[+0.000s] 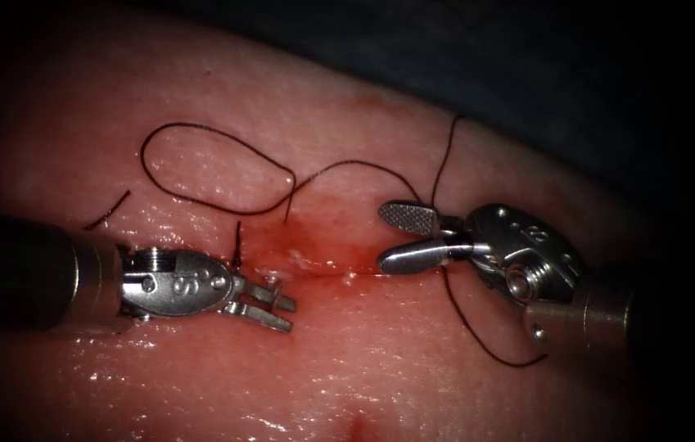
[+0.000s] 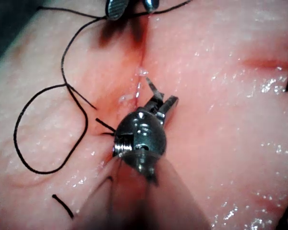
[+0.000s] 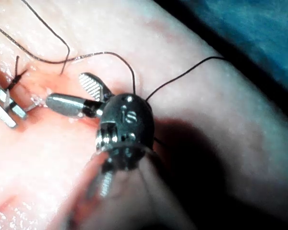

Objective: Wound Closure
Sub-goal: Grab the needle near the tip using the left tool and pull it through.

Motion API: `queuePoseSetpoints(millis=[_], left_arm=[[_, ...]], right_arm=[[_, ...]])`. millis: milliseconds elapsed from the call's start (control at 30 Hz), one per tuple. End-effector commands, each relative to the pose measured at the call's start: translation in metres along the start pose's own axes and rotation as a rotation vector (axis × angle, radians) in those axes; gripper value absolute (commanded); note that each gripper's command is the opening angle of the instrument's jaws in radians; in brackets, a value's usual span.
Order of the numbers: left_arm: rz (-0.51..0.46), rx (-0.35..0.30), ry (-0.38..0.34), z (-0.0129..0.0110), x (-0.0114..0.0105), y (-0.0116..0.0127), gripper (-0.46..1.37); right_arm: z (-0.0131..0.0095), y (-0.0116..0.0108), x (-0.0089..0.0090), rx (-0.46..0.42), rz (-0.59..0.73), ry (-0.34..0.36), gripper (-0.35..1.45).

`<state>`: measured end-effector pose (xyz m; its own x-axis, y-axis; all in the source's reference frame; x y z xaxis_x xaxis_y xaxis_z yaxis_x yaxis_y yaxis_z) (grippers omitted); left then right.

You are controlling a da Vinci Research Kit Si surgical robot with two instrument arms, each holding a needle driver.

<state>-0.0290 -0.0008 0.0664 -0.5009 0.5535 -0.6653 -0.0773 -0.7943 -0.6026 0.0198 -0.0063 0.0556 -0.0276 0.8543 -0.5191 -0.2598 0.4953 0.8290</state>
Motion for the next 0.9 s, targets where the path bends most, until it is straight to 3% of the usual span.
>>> queuePoseSetpoints(millis=[33,167,367,567,633,733,800,900], left_arm=[[-0.067,-0.032,0.016,-0.0001,0.0005,0.0003,-0.35],[-0.277,-0.1,0.076,-0.0011,0.0022,0.0011,-0.35],[-0.565,-0.274,0.19,-0.0034,0.0061,0.004,-0.35],[-0.671,-0.401,0.274,-0.0058,0.009,0.007,-0.35],[-0.679,-0.427,0.284,-0.0066,0.0098,0.008,-0.35],[-0.553,-0.419,0.314,-0.0073,0.0108,0.009,-0.35],[-0.388,-0.362,0.36,-0.0078,0.0118,0.0094,-0.35],[-0.235,-0.271,0.41,-0.0087,0.0131,0.0096,-0.35]], right_arm=[[0.0,0.0,0.0,0.0,0.0,0.0,0.69],[0.0,0.0,0.0,-0.001,0.0,0.0,0.69],[0.0001,0.0,0.0,-0.002,0.0,0.001,0.69],[0.0002,-0.0001,0.0,0.0,0.0,0.001,0.69],[0.0002,-0.0001,0.0,0.001,0.0,0.001,0.7],[0.0002,-0.0001,0.0,0.001,0.0,0.001,0.7],[0.0002,-0.0001,-0.0001,0.001,0.0,0.001,0.7],[0.0001,-0.0002,-0.0001,0.002,0.0,0.003,0.7]])
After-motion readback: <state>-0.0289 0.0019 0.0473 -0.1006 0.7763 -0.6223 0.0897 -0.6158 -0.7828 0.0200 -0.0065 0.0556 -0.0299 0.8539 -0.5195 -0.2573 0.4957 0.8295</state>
